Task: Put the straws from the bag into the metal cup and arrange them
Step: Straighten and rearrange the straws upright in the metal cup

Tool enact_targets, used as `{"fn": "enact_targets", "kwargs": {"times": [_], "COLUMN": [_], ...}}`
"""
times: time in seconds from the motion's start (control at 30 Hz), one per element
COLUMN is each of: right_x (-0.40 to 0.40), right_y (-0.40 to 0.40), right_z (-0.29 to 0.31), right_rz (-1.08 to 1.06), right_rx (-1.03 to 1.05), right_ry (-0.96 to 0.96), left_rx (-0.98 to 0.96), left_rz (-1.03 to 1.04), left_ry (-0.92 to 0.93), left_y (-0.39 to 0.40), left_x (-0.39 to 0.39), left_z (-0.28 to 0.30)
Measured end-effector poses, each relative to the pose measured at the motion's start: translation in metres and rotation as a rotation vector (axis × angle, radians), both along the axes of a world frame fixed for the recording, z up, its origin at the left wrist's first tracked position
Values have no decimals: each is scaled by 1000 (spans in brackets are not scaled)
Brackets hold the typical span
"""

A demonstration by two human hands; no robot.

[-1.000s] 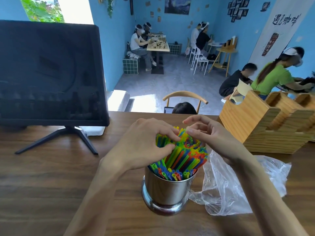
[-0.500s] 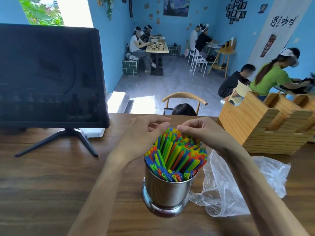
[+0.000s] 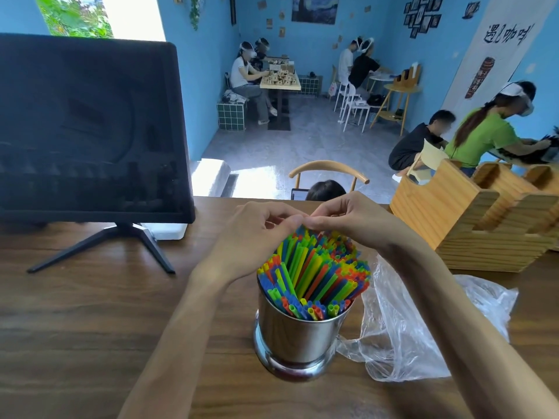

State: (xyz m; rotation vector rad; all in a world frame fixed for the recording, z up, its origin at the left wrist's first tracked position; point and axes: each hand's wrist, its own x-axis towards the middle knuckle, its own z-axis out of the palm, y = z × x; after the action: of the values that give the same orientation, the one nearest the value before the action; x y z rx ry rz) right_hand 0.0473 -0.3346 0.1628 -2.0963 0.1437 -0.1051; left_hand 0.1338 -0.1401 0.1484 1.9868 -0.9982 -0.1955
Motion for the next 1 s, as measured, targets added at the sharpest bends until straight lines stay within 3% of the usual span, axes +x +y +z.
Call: {"fn": "enact_targets", "kwargs": {"times": [0.1,0.37,0.5,0.57,0.7,0.77,1.0], "right_x": [-1,-5,-8,-9,-14,-17,-39], "right_y": [1,15,27,24,15,15,2], "right_z": [2,35,49,46,28,16,12], "right_rz": [-24,-121,-123,-125,41,91,-63], "right_rx": [-28,-80,18,55,37,32,452], "right_ry": [-69,-531,-690,-684,-387,-332,-560], "left_rx": [-37,-117,-304,-456,-809,-919,-994], "left_rz": [-8,-73,-88,-52,-21,-15,42], "left_ry": [42,162,109,101,214,271,415], "left_y": [1,-7,-13,-14,-11,-10,-9], "left_x": [2,-1,-4,-6,-8,-8,-10], "left_z": [1,15,26,33,48,51,36]}}
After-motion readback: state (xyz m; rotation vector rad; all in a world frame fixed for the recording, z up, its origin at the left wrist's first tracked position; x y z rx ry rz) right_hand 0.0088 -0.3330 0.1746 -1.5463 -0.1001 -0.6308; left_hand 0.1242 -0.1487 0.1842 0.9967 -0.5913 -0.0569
